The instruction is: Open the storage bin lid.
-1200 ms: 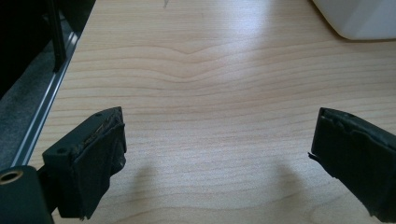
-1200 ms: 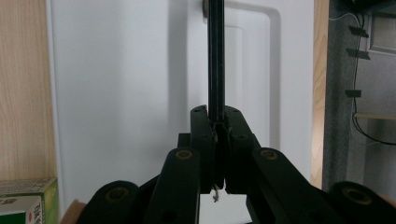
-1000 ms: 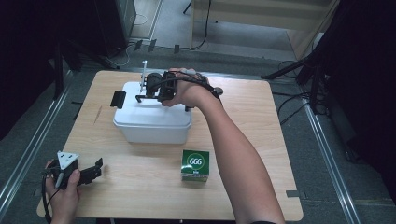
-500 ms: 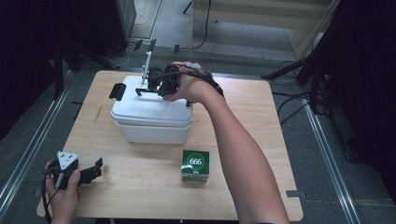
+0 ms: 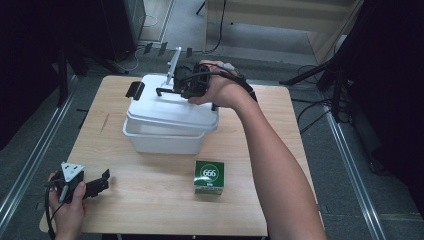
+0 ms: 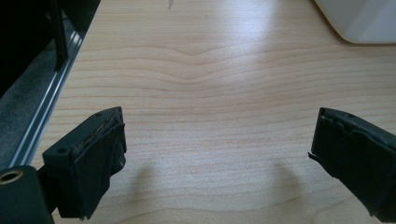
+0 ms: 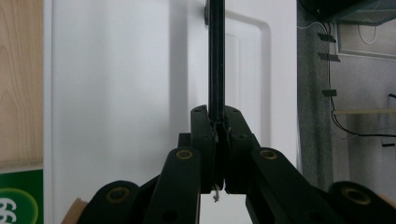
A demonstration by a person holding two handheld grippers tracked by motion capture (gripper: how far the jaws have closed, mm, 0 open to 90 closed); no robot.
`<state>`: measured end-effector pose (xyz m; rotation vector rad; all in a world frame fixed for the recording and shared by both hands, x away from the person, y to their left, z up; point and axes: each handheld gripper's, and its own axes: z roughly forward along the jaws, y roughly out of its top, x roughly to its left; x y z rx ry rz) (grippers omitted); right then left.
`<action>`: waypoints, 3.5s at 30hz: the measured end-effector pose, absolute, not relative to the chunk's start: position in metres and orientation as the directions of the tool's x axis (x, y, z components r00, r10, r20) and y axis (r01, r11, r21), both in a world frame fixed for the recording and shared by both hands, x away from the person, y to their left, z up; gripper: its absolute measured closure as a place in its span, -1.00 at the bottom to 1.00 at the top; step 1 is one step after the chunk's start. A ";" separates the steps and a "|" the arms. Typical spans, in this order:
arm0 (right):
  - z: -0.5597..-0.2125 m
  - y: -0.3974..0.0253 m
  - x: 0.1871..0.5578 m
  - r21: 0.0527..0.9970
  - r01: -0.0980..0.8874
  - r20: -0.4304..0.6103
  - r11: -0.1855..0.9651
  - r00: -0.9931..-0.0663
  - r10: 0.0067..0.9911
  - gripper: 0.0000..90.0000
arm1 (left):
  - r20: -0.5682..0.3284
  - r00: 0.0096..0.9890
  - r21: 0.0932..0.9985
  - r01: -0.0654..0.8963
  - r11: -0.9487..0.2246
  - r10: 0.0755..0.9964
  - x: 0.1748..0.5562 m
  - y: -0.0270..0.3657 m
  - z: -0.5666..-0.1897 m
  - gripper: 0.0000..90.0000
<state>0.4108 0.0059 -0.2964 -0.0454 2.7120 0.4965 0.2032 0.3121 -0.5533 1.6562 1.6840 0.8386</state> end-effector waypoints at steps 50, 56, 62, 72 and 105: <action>-0.301 -0.162 0.401 0.330 0.090 -0.375 0.940 -0.901 0.218 0.91 | 0.008 -0.017 0.793 0.609 0.004 1.000 0.204 0.311 -0.554 -0.91; -0.307 -0.174 0.401 0.332 0.115 -0.372 0.936 -0.896 0.242 0.91 | 0.009 -0.019 0.794 0.608 0.005 1.000 0.204 0.311 -0.554 -0.91; -0.314 -0.183 0.398 0.325 0.128 -0.359 0.937 -0.900 0.247 0.91 | 0.010 -0.020 0.794 0.608 0.004 1.000 0.204 0.311 -0.554 -0.91; -0.325 -0.201 0.391 0.323 0.147 -0.343 0.935 -0.902 0.261 0.91 | 0.011 -0.020 0.796 0.606 0.003 1.000 0.204 0.310 -0.554 -0.91; -0.410 -0.226 0.395 0.313 0.246 -0.299 0.918 -0.891 0.340 0.91 | 0.018 -0.004 0.805 0.594 -0.013 1.000 0.202 0.309 -0.553 -0.91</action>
